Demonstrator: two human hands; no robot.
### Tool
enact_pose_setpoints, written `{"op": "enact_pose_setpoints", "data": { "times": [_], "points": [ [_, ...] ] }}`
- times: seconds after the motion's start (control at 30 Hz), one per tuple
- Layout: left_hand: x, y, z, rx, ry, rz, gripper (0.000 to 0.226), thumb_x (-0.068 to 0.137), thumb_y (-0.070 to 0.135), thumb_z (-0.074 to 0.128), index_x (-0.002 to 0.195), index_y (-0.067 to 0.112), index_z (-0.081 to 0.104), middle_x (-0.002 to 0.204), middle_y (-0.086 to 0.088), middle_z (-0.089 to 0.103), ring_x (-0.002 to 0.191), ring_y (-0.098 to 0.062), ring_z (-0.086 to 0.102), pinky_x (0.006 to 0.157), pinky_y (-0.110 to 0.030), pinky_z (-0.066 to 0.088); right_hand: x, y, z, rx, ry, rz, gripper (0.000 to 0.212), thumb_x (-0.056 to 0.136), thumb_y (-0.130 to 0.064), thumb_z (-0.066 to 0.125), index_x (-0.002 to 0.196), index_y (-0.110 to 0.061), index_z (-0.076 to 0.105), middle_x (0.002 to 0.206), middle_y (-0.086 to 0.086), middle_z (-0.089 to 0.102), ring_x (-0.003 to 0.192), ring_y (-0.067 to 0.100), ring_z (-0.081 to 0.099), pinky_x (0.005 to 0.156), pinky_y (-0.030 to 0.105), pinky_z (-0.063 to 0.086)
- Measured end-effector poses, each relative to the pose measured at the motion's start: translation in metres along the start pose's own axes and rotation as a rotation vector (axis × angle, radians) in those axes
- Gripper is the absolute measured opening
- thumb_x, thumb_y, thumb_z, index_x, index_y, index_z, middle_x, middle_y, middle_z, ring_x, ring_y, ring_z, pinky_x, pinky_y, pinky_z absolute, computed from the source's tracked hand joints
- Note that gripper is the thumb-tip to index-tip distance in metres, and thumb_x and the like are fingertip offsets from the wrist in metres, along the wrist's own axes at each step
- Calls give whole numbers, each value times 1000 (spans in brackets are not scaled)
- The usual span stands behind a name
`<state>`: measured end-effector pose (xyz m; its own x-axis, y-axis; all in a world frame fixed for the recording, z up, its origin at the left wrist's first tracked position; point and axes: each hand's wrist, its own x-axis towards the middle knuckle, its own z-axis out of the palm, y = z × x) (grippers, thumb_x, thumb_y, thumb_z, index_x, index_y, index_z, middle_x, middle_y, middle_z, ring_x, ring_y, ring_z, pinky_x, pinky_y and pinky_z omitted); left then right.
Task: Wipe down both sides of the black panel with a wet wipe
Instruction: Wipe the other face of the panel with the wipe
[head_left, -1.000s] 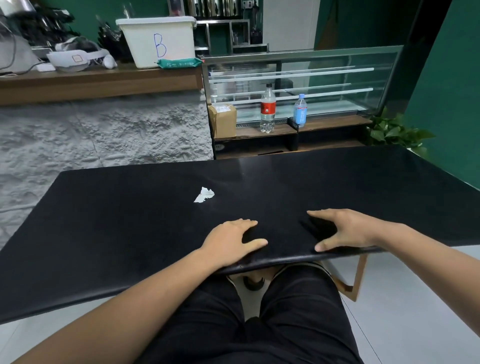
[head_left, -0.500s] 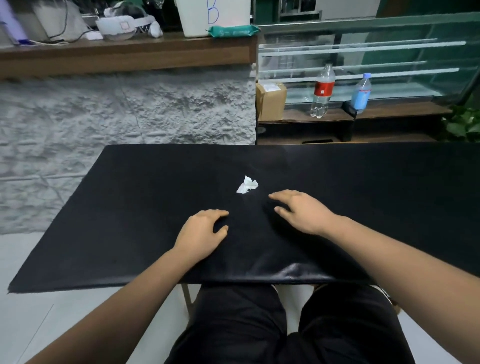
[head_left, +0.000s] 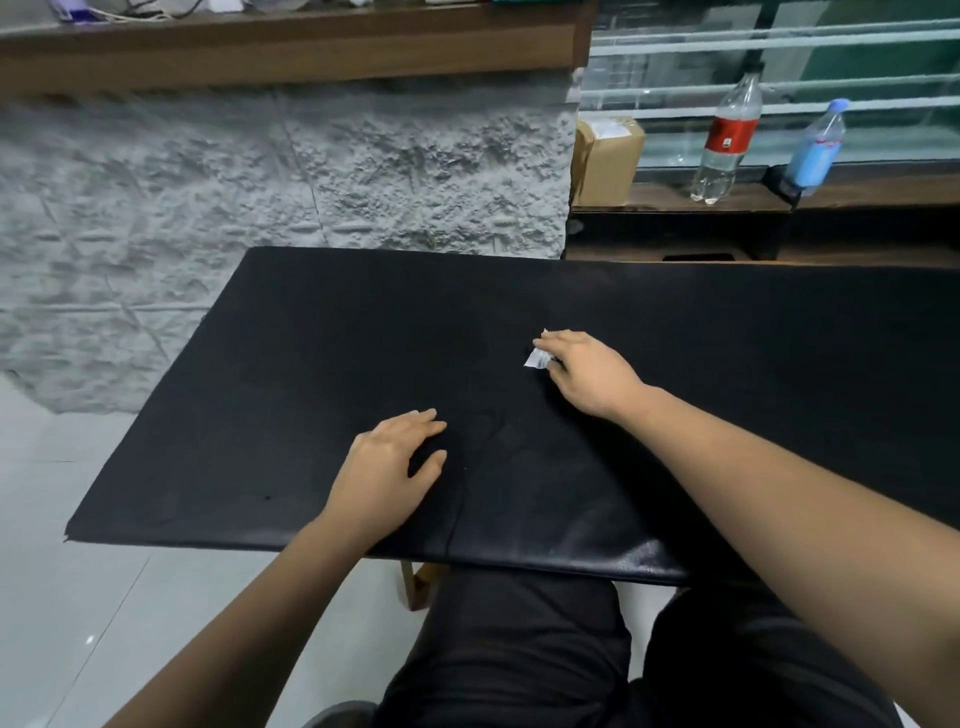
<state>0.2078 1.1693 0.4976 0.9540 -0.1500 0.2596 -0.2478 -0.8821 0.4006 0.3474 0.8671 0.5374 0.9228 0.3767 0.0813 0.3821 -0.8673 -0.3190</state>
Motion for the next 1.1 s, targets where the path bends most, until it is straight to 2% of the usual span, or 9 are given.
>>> {"op": "enact_pose_setpoints", "data": {
  "times": [0.07,0.17,0.4,0.6,0.73,0.9,1.0,1.1],
  "points": [
    [-4,-1,5,-16,15,0,44,102,45,60,144,34,61,154,18,52,149,-2,38,121,-43,39,-1,-2,5,-31,-10,0,35,107,-17,45,135,-22,66,148,-5,58,135,24,53,105,44,48],
    [-6,-2,11,-20,43,-11,42,102,45,59,143,36,62,154,21,52,149,1,36,121,-42,38,-4,-6,12,0,15,36,33,105,-13,41,122,-22,69,127,-3,68,112,28,63,88,39,51],
    [-8,-4,15,-34,71,-14,41,101,46,62,141,37,64,152,22,53,148,4,37,121,-40,37,-35,-20,18,46,13,-31,30,104,-11,42,108,-29,66,113,-8,68,99,23,63,82,43,55],
    [-6,-5,15,-47,73,-29,41,100,46,63,140,36,65,151,21,55,147,2,39,119,-44,41,-80,-40,36,70,50,-124,30,106,-12,48,124,-23,69,130,-6,68,120,21,62,90,47,57],
    [-6,-5,16,-41,75,-21,41,100,45,63,140,36,66,151,20,55,147,2,40,119,-43,41,-107,-58,43,64,45,-168,33,107,-17,50,134,-26,68,143,-13,63,130,15,59,94,40,56],
    [-7,-4,16,-51,92,-13,40,100,42,66,139,32,68,150,16,57,146,0,42,120,-40,40,-136,-90,52,77,-29,-259,40,110,-20,46,148,-23,60,156,-11,53,147,7,42,117,30,41],
    [-8,-5,16,-52,89,-7,41,100,40,67,139,30,68,150,15,57,146,0,42,121,-37,39,-151,-110,57,106,-59,-316,42,110,-20,45,150,-23,58,159,-10,49,150,5,36,122,26,33],
    [-8,-5,15,-62,100,2,40,99,38,68,138,29,69,149,14,59,145,0,43,121,-33,38,-165,-127,63,116,-85,-372,46,108,-20,44,153,-24,54,162,-11,45,152,3,31,122,27,33]
  ]
}}
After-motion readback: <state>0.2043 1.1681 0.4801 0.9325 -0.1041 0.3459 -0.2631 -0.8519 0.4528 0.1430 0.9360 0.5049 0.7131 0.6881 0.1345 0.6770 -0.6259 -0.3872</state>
